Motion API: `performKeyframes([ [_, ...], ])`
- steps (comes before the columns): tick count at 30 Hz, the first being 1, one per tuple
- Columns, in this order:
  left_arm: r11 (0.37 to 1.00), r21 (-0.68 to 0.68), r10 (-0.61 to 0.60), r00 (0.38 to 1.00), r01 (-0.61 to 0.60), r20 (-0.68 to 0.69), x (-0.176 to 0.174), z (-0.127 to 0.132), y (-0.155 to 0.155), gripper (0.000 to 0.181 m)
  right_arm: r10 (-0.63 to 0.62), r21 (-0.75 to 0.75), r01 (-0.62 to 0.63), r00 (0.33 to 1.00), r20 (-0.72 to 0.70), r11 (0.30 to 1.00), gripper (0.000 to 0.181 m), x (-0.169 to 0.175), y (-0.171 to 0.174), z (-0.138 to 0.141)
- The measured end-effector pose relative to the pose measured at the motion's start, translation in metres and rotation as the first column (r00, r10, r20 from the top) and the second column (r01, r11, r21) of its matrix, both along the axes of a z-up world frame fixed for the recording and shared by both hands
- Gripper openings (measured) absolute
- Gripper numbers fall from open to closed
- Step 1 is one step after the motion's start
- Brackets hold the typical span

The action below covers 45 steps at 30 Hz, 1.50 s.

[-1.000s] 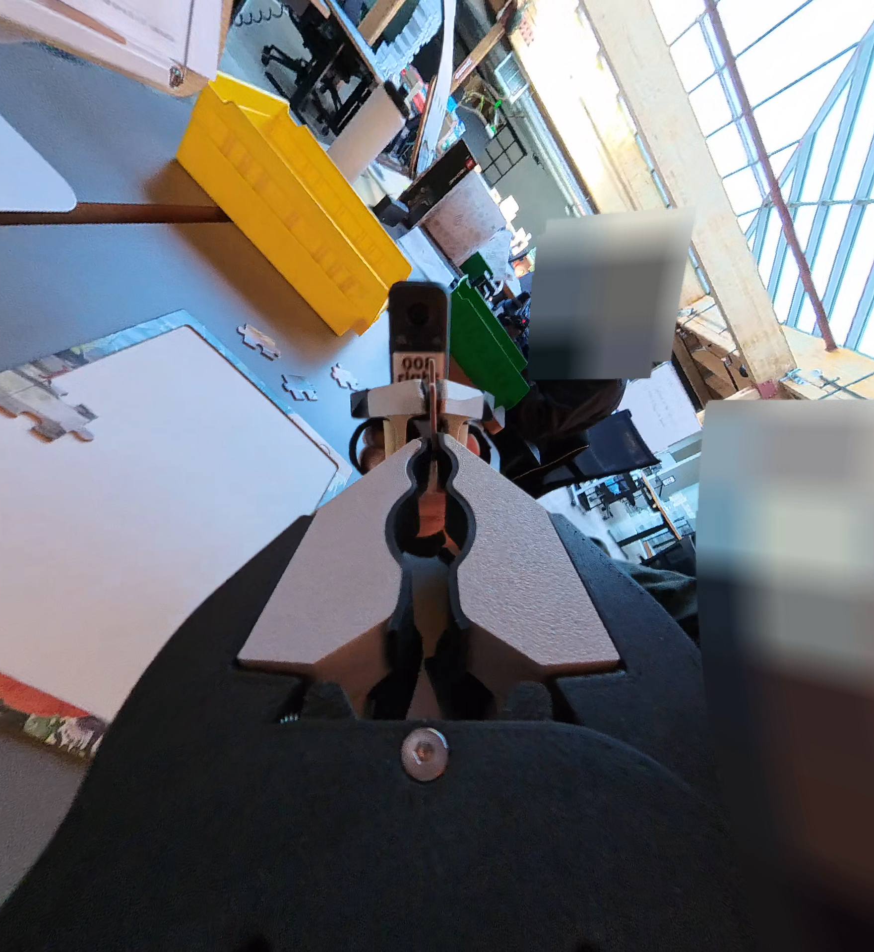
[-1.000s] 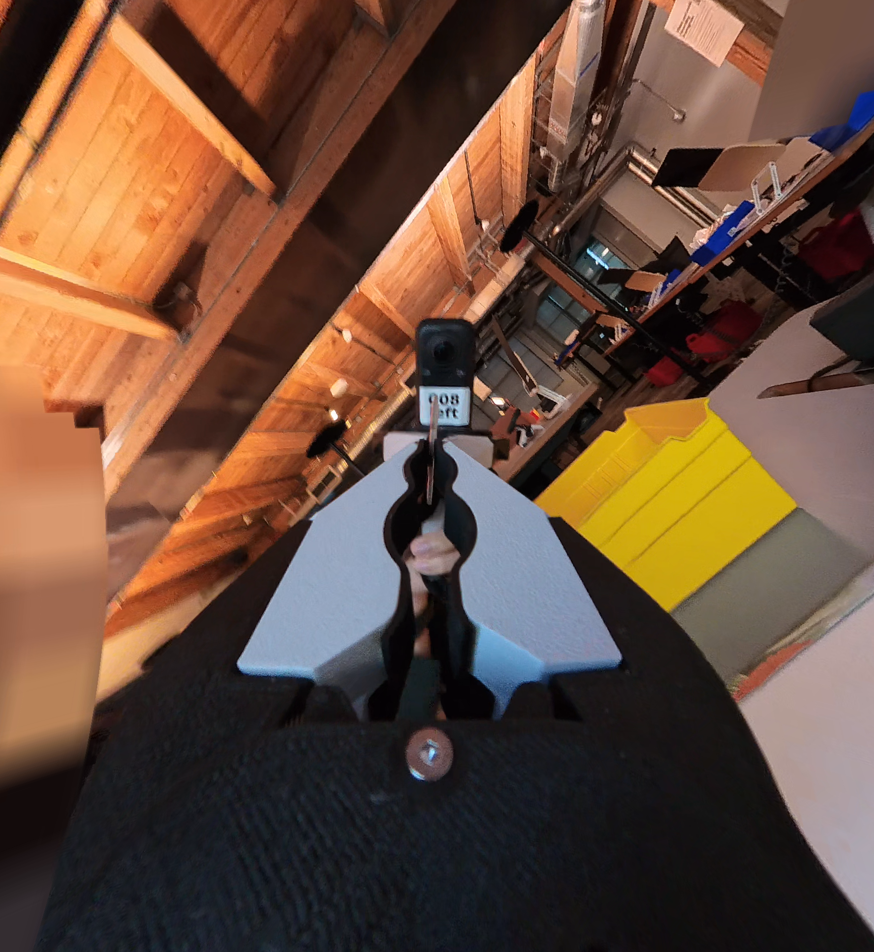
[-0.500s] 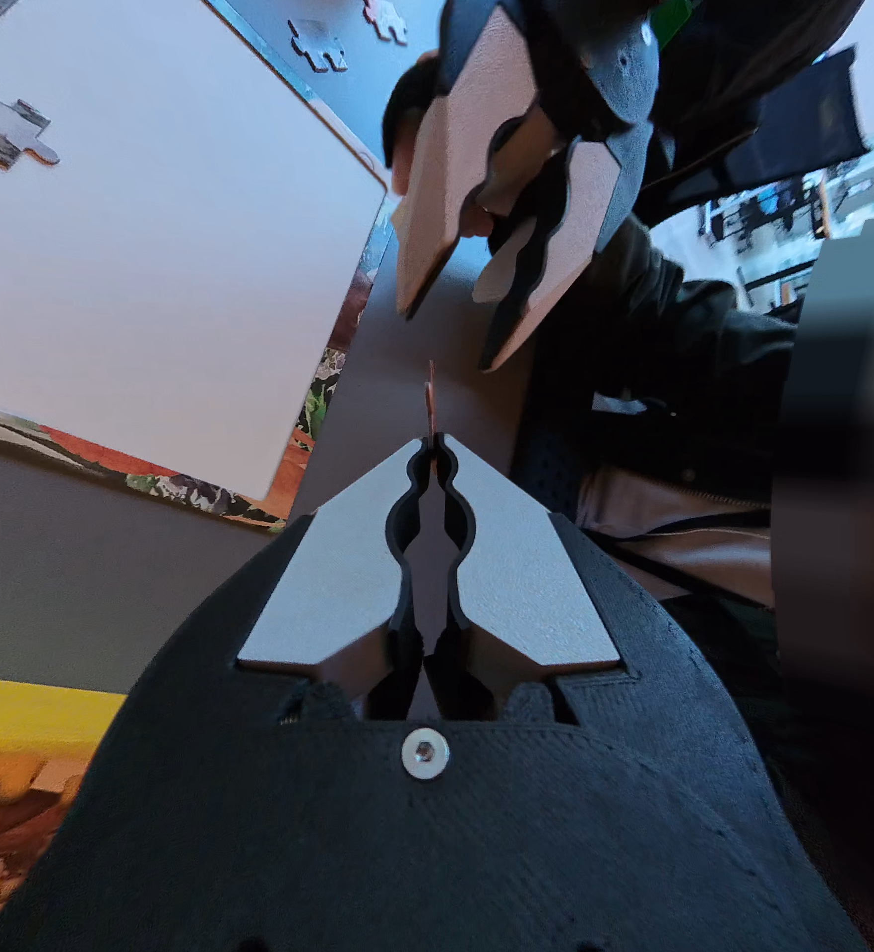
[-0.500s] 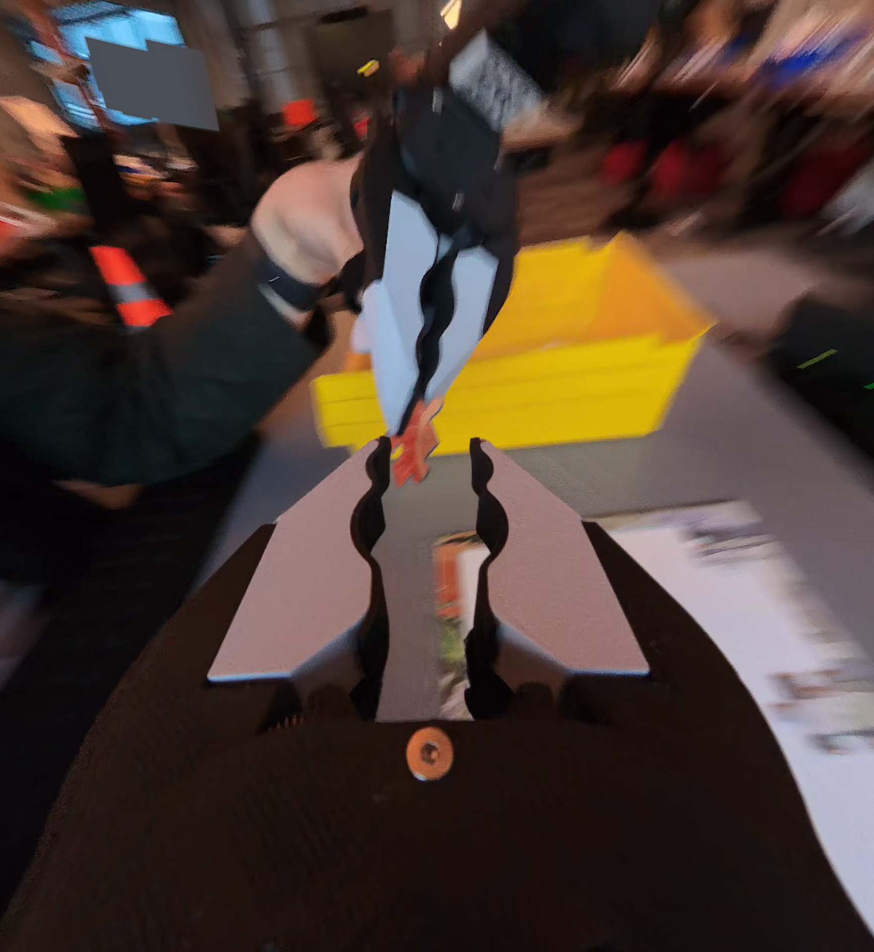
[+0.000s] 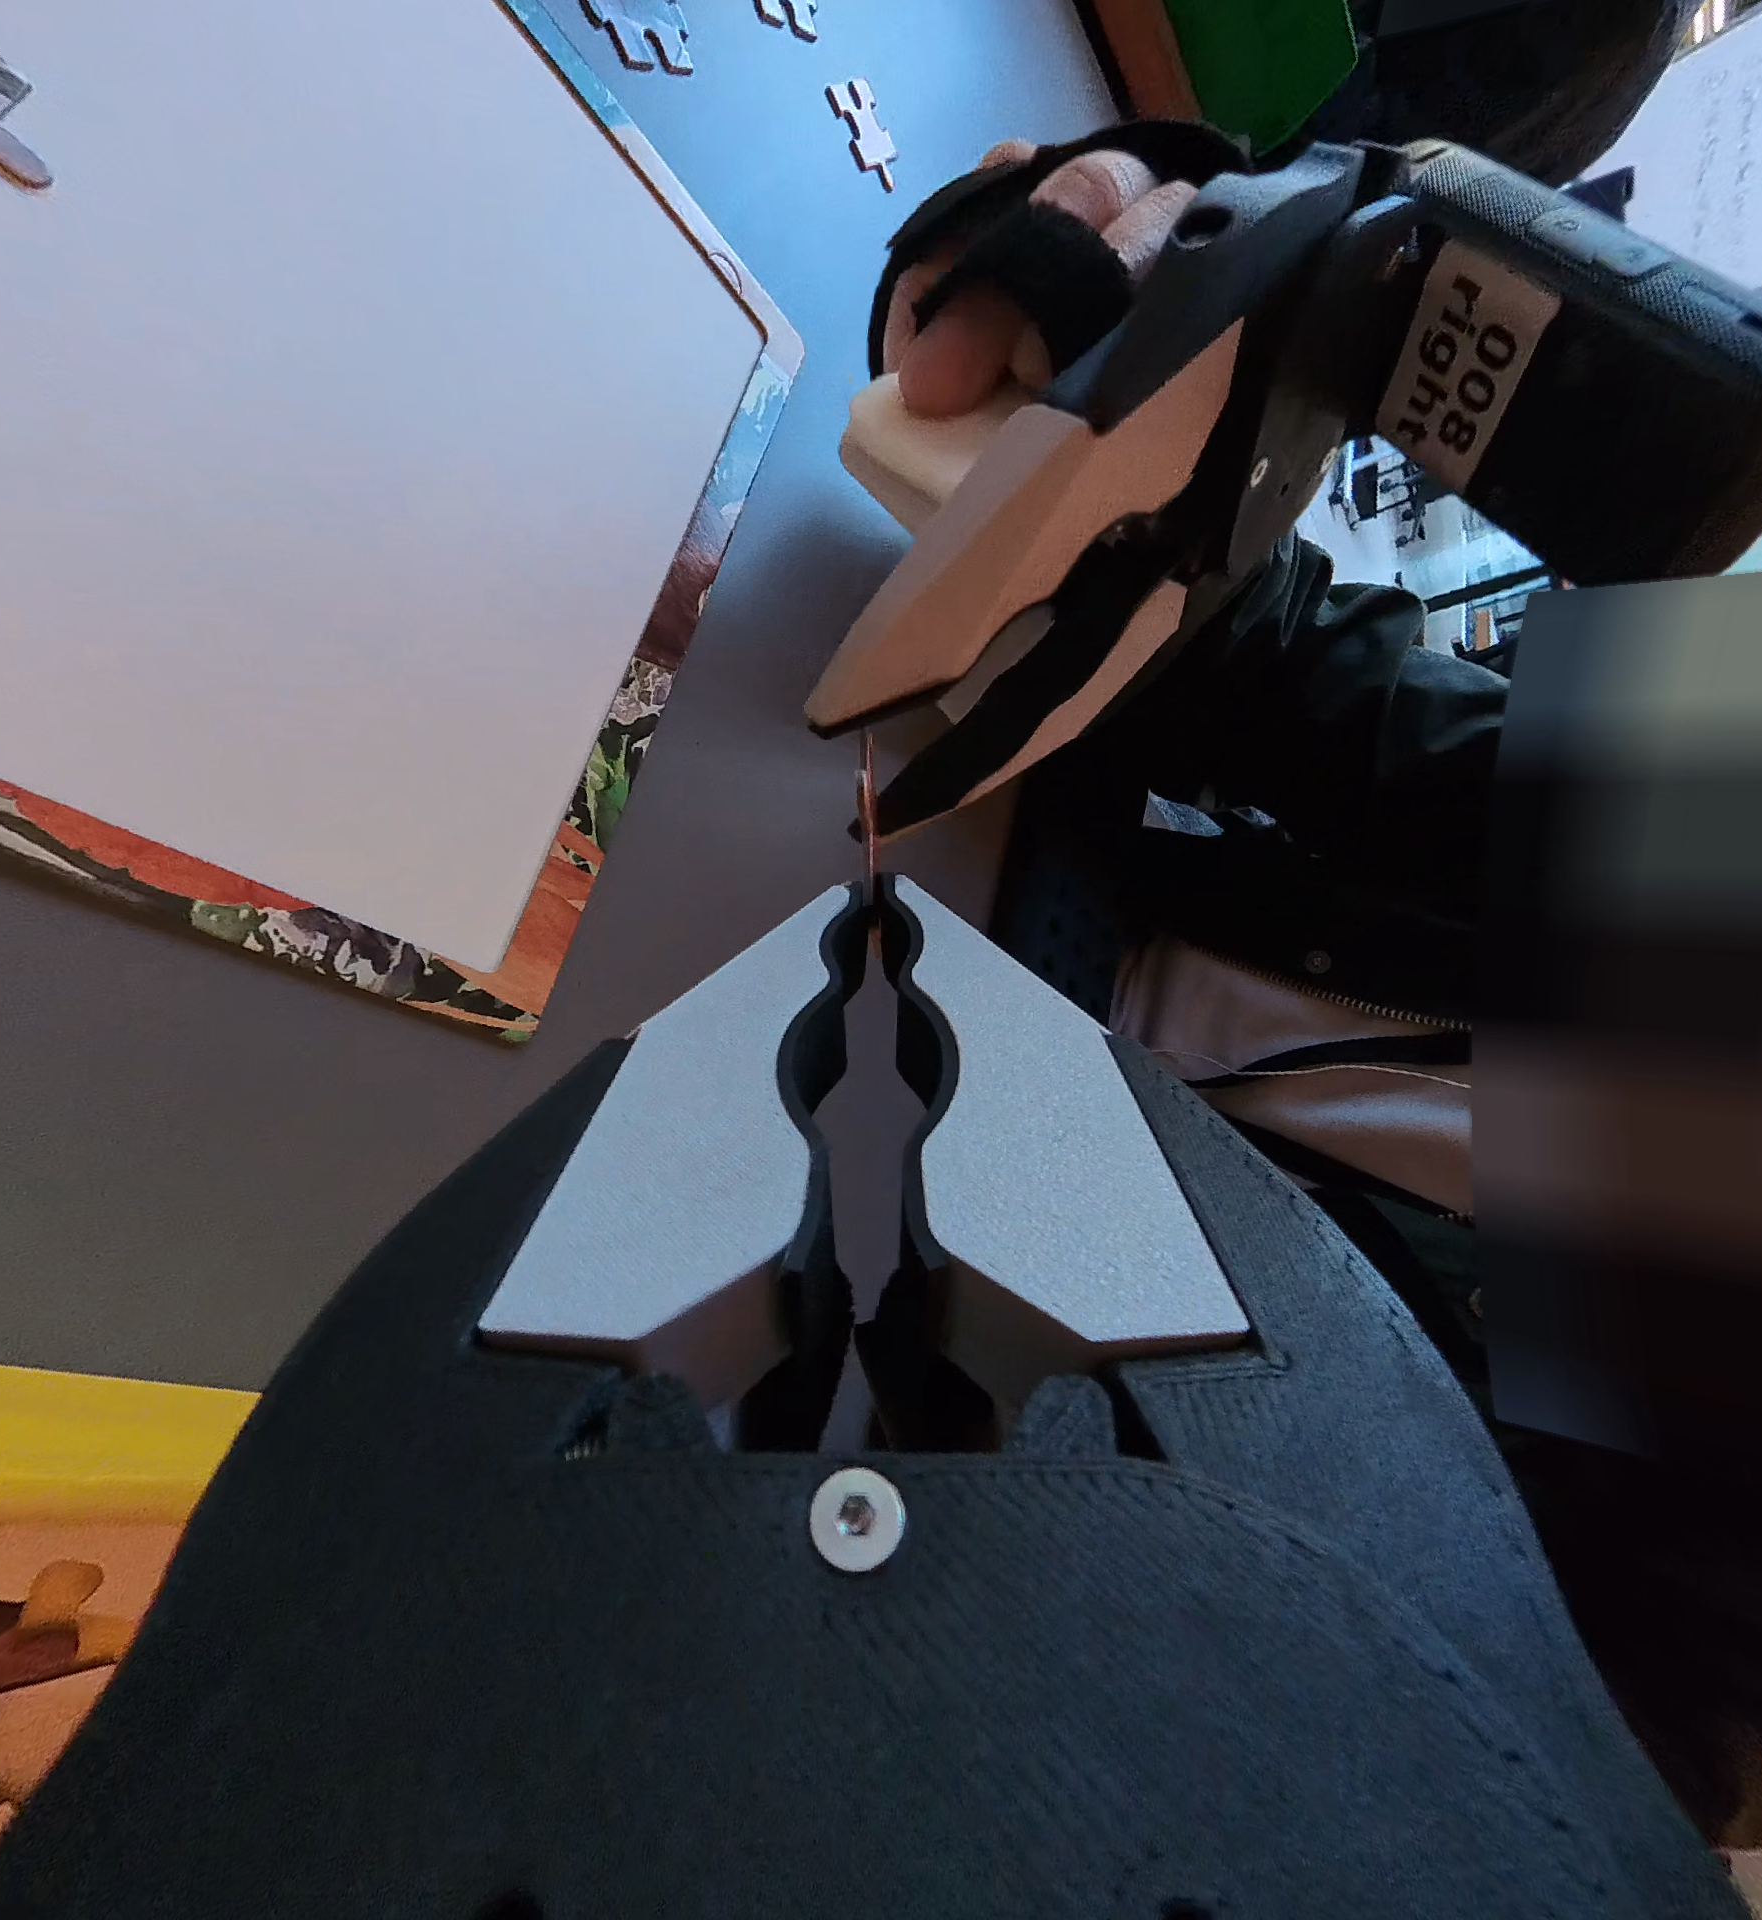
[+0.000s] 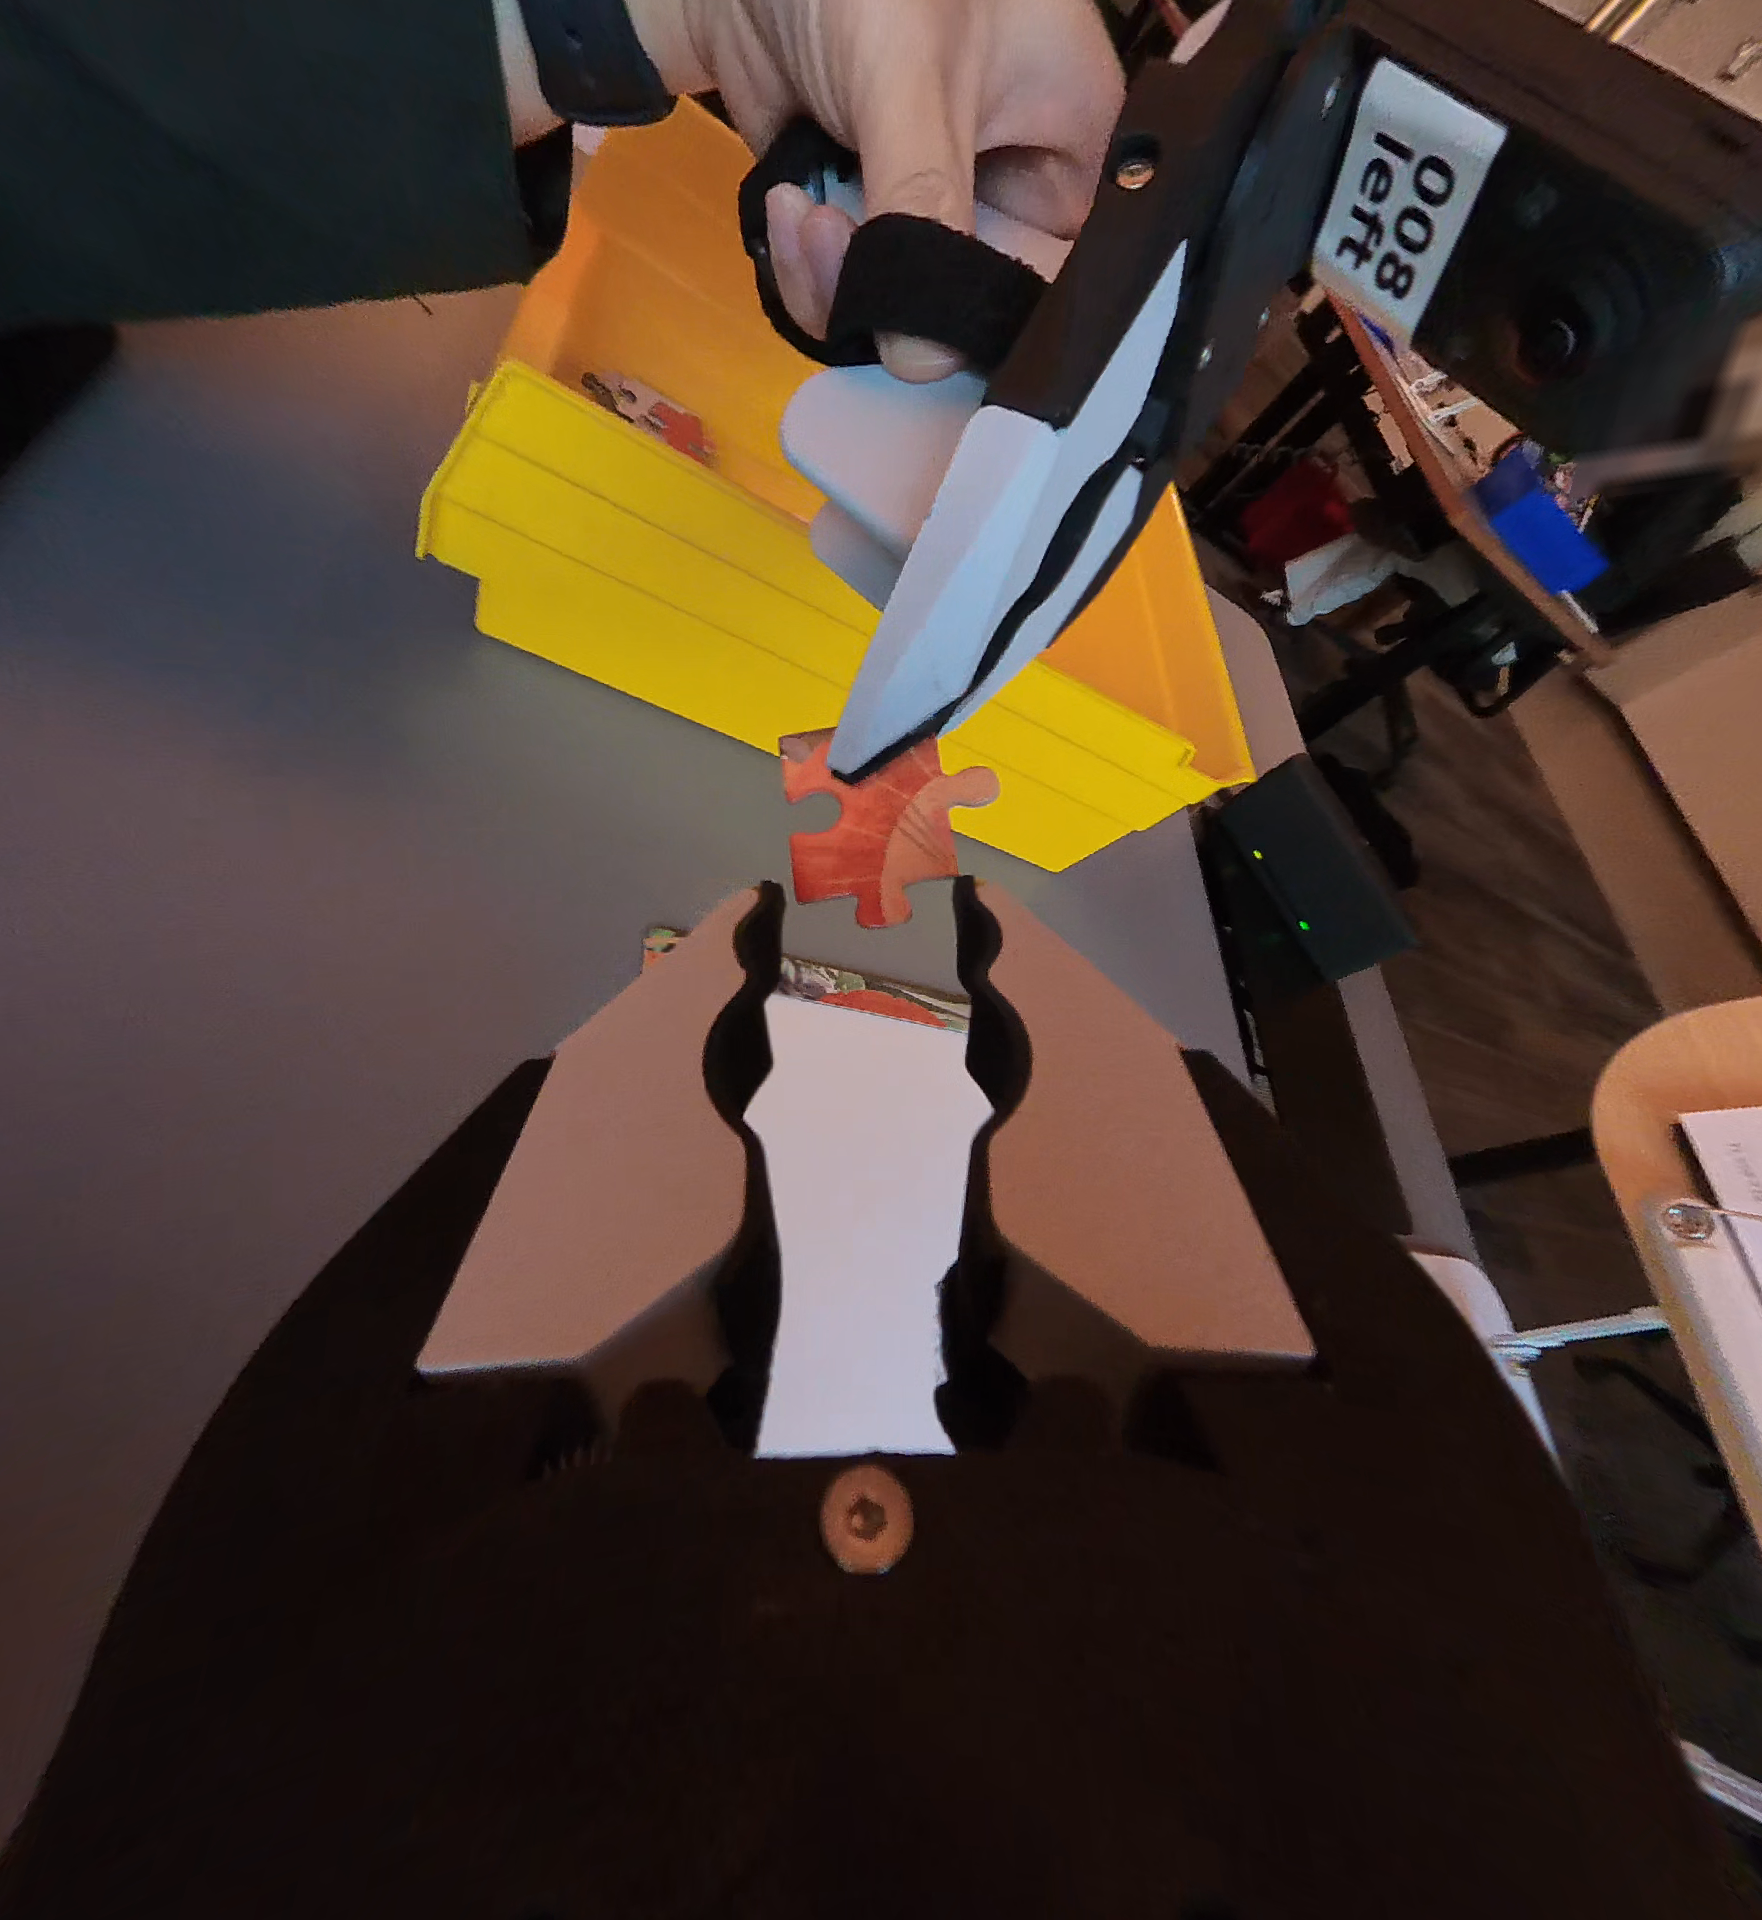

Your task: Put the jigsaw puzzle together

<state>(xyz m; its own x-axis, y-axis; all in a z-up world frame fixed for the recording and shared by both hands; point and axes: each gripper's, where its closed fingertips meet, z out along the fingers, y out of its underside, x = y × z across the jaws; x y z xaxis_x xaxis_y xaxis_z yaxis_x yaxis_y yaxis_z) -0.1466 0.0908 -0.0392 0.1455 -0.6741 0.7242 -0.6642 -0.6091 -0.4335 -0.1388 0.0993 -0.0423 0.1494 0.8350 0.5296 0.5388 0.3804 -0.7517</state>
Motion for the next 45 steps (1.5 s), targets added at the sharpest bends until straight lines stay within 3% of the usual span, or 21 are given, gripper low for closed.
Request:
performKeyframes([
  [11,0.999,-0.032,0.015,0.999,-0.014,0.037,0.0,0.006,0.002,0.0,-0.023,0.061,0.023,1.0,-0.007,0.998,0.029,0.001,0.004,0.006],
  [14,0.994,-0.068,0.085,0.995,-0.081,0.055,-0.003,0.01,0.012,0.011,-0.063,0.047,0.063,0.998,0.002,0.997,0.029,0.007,0.013,0.001],
  [17,0.977,-0.087,0.199,0.979,-0.195,0.035,-0.018,0.006,0.034,0.017,-0.188,0.003,0.188,0.981,0.046,0.982,0.029,0.018,0.038,-0.018],
  [21,0.927,-0.093,0.368,0.929,-0.364,0.031,-0.041,0.006,0.065,0.016,-0.279,-0.178,0.311,0.943,0.183,0.934,0.03,0.018,0.059,-0.072],
  [24,0.915,-0.093,0.398,0.916,-0.392,0.054,-0.049,0.013,0.069,0.015,-0.25,-0.287,0.336,0.921,0.298,0.897,0.03,0.019,0.066,-0.108],
  [26,0.918,-0.087,0.392,0.917,-0.386,0.07,-0.049,0.017,0.068,0.014,-0.222,-0.365,0.336,0.921,0.319,0.868,0.03,0.016,0.068,-0.118],
  [33,0.934,-0.086,0.353,0.931,-0.346,0.091,-0.045,0.024,0.059,0.014,-0.15,-0.507,0.306,0.933,0.326,0.806,0.03,0.001,0.07,-0.121],
  [45,0.931,-0.093,0.361,0.926,-0.352,0.109,-0.048,0.029,0.059,0.015,-0.114,-0.535,0.285,0.937,0.33,0.795,0.038,0.005,0.071,-0.119],
])
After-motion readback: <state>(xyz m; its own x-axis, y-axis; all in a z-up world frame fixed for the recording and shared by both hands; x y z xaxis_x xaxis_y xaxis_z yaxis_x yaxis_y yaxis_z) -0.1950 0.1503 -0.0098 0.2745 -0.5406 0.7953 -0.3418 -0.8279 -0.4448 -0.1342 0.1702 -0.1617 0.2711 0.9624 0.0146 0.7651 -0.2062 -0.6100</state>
